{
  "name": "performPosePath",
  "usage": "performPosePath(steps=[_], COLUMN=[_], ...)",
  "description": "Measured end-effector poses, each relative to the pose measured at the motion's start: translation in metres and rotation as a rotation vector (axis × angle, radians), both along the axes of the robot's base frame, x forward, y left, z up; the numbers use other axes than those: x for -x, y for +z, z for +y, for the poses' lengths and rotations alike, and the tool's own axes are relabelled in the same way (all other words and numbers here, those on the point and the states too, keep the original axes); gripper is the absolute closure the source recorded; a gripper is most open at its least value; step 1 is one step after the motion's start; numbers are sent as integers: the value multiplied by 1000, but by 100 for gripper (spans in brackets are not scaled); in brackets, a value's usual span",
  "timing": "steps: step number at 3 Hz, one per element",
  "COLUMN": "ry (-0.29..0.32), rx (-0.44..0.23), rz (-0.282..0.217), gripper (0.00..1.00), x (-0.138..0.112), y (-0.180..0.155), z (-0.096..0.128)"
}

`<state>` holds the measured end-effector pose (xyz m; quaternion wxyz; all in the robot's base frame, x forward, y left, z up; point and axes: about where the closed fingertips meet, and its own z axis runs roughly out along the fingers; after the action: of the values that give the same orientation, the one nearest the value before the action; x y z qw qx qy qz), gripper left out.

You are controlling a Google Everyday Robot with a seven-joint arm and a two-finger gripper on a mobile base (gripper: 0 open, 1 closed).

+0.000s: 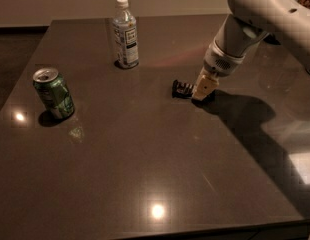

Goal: Move rxbar chocolate near green can

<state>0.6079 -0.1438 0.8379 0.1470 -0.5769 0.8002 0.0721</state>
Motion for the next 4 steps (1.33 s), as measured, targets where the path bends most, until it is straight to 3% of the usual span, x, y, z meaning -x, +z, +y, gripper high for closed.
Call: performPosePath(steps=[1, 2, 4], ry=[25, 55, 175], rx=[-13, -25, -55], rz=[3, -14, -38], gripper=[100, 100, 100], x=[4, 7, 13], y=[7, 21, 30], z=[6, 20, 88])
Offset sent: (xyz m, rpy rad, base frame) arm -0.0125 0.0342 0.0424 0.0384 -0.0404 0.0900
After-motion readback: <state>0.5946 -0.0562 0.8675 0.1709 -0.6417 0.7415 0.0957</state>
